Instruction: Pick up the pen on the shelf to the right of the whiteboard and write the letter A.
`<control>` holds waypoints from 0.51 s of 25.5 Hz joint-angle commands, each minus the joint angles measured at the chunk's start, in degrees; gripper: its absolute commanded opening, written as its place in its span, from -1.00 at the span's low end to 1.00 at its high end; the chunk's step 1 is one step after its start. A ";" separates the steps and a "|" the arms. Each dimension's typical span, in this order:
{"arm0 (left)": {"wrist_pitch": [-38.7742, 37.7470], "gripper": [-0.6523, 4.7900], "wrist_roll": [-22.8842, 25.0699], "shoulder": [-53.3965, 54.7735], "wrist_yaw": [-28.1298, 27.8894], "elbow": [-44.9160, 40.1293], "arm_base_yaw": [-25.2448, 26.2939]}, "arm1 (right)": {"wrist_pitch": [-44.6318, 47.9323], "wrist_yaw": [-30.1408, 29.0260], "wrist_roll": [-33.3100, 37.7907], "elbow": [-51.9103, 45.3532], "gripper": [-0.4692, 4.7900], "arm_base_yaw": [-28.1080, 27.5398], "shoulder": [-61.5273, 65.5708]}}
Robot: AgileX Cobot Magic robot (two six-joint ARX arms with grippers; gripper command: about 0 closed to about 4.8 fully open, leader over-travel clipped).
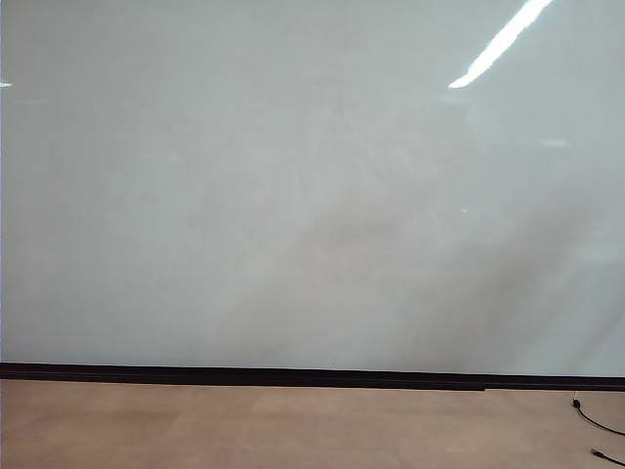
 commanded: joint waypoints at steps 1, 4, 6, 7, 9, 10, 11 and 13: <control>0.46 -0.78 0.24 0.02 0.04 0.13 -0.02 | 6.14 -1.09 -1.03 0.35 0.82 -1.05 3.30; 0.48 -0.78 0.24 0.02 0.02 0.13 -0.02 | 9.18 -1.11 -2.51 0.42 0.82 -1.92 5.92; 0.48 -0.78 0.24 0.02 0.04 0.13 -0.02 | 13.35 -3.41 -3.15 0.44 0.83 -4.00 9.70; 0.48 -0.78 0.24 0.02 0.02 0.13 -0.02 | 14.60 -4.87 -3.30 0.48 0.83 -4.83 10.88; 0.48 -0.78 0.24 0.02 0.02 0.13 -0.02 | 17.46 -7.10 -3.39 1.01 0.83 -6.40 14.05; 0.48 -0.78 0.24 0.02 0.02 0.13 -0.02 | 19.32 -8.70 -3.65 1.84 0.83 -7.23 16.55; 0.48 -0.78 0.22 0.02 0.04 0.13 -0.02 | 20.31 -9.75 -3.96 2.25 0.83 -7.74 17.75; 0.48 -0.78 0.22 0.02 0.02 0.13 -0.02 | 24.06 -13.29 -4.09 3.28 0.83 -8.76 21.42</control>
